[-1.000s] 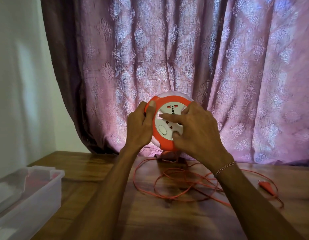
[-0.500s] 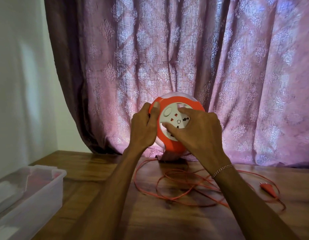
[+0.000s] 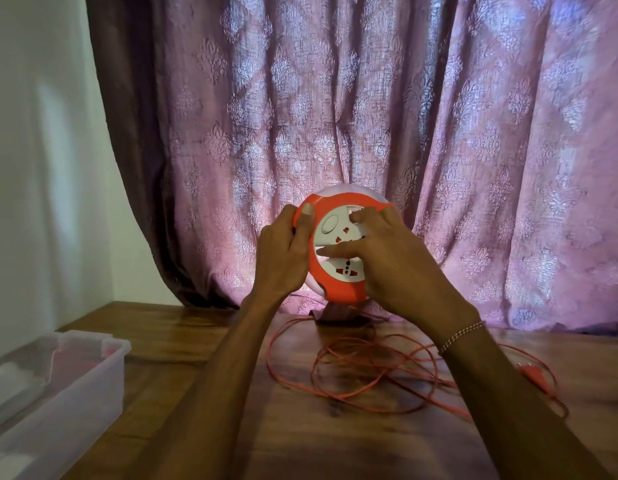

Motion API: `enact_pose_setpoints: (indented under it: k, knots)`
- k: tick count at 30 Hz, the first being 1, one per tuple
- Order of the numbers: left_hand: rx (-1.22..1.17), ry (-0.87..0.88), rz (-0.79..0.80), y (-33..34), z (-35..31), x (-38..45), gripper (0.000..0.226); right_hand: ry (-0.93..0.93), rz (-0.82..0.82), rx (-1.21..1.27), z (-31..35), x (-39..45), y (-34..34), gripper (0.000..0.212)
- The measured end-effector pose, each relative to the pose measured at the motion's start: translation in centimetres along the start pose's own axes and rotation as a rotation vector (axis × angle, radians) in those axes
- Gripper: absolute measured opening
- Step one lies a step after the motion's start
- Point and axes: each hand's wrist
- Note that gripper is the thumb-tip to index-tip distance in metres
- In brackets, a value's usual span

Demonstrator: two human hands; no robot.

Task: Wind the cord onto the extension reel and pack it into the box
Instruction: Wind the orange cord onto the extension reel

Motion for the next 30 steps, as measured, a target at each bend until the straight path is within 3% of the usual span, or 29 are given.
enact_pose_setpoints:
  k: [5,10,13,17,20,24,26,30]
  knots:
    - [-0.037,-0.009,-0.017,0.0,0.0,0.0,0.055,0.049,-0.195,-0.033,-0.3,-0.4,0.7,0.058]
    - [-0.055,-0.014,-0.040,-0.2,-0.1,0.0,0.059,0.290,-0.421,0.019,0.4,-0.1,1.1,0.063]
    - [-0.065,-0.023,-0.021,-0.1,0.0,0.0,0.060,0.308,-0.504,0.025,0.9,-0.2,0.9,0.058]
    - [-0.088,-0.036,-0.018,0.0,-0.1,0.0,0.063,0.257,-0.493,0.116,0.5,-0.2,0.1,0.040]
    - [-0.098,-0.036,-0.025,-0.2,0.0,0.1,0.063,0.100,-0.424,0.162,-0.7,-0.1,-0.4,0.019]
    - [-0.084,-0.028,-0.043,-0.3,-0.1,0.1,0.063,-0.009,-0.061,0.165,-0.8,-0.1,-0.9,0.048]
    - [-0.077,-0.028,-0.032,-0.3,-0.2,0.0,0.062,0.003,-0.027,0.084,-0.3,-0.1,-0.8,0.053]
    - [-0.021,0.004,-0.038,0.1,-0.3,-0.2,0.051,0.073,-0.119,0.055,-0.1,-0.4,-0.3,0.053]
Point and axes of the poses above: each hand's wrist, its own x-axis towards the middle knuckle, its own y-axis out of the palm, z = x × y, and after that the axes turned 1 degree about -z, right-handed
